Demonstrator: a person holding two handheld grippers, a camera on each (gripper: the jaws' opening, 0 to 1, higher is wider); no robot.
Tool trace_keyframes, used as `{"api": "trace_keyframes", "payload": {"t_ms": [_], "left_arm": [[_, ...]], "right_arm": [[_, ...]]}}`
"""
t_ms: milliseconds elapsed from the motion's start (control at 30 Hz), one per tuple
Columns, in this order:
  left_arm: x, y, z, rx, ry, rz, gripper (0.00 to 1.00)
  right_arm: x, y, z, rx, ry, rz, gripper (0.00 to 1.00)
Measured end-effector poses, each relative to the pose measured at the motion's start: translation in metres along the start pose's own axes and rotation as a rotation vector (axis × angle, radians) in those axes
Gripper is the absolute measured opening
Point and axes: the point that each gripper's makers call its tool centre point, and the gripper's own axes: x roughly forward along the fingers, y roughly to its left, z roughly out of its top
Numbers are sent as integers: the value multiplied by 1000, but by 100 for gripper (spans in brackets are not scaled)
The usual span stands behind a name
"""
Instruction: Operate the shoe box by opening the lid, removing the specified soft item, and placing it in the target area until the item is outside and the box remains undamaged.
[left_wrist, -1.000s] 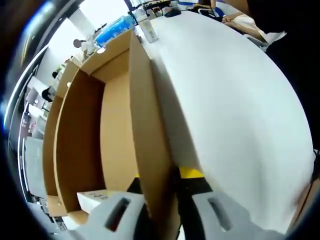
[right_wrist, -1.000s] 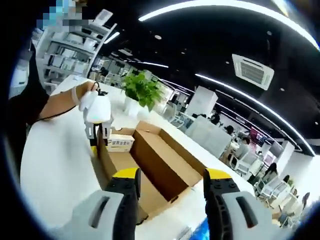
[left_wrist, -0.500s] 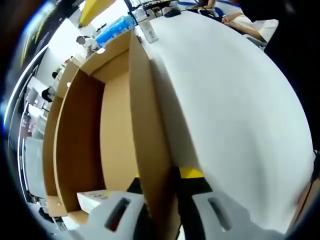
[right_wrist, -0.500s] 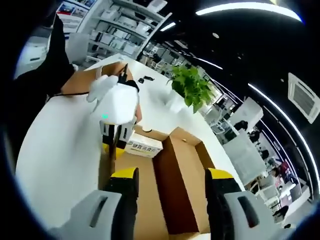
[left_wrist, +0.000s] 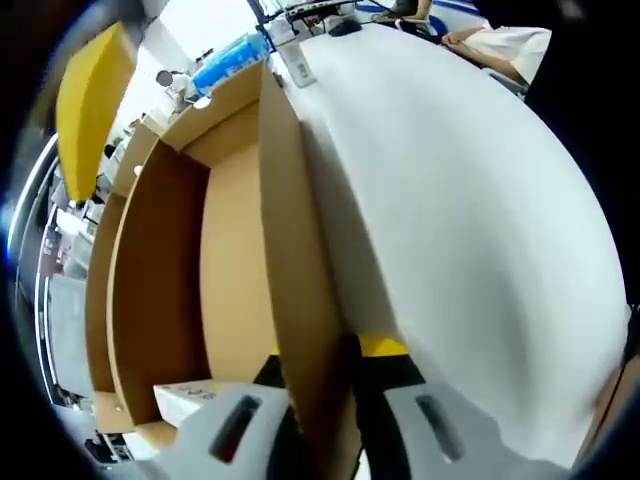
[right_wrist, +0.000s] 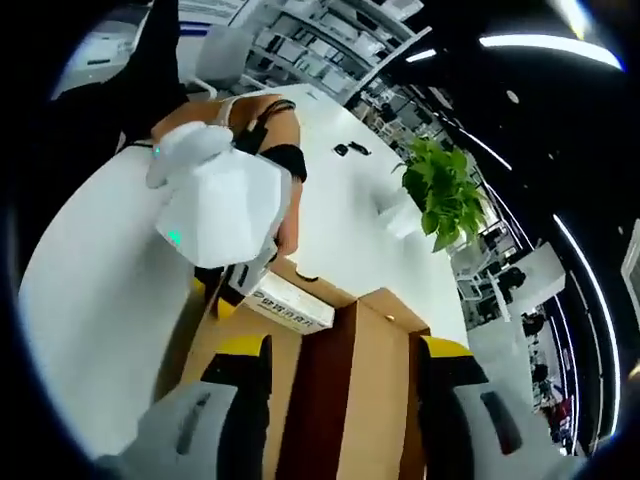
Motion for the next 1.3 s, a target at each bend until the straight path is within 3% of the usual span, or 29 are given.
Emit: {"api": "trace_keyframes", "payload": {"t_ms": [100, 233, 467, 633, 867, 1000, 1133, 1300], "left_arm": [[0, 0, 0, 0, -2, 0, 10], [0, 0, 0, 1, -1, 0, 10], [-1, 0, -2, 0, -10, -1, 10], [-2, -1, -2, 1, -14, -4, 11], [-1, 0, -1, 2, -13, -4, 11], [-1, 0, -1, 2, -13, -5, 11], [-1, 0, -2, 2, -13, -4, 11], [-2, 0, -2, 3, -13, -3, 11]], "right_arm": [[10, -5, 4, -74, -16, 23, 58], [17, -9, 7, -70, -24, 52, 58], [33, -9, 6, -145, 17, 120, 58], [46, 3, 0, -219, 69, 216, 57], [67, 13, 7, -248, 32, 295, 55], [80, 24, 2, -298, 62, 364, 53], [91, 30, 3, -272, 51, 421, 46], [102, 44, -5, -315, 84, 493, 46]]}}
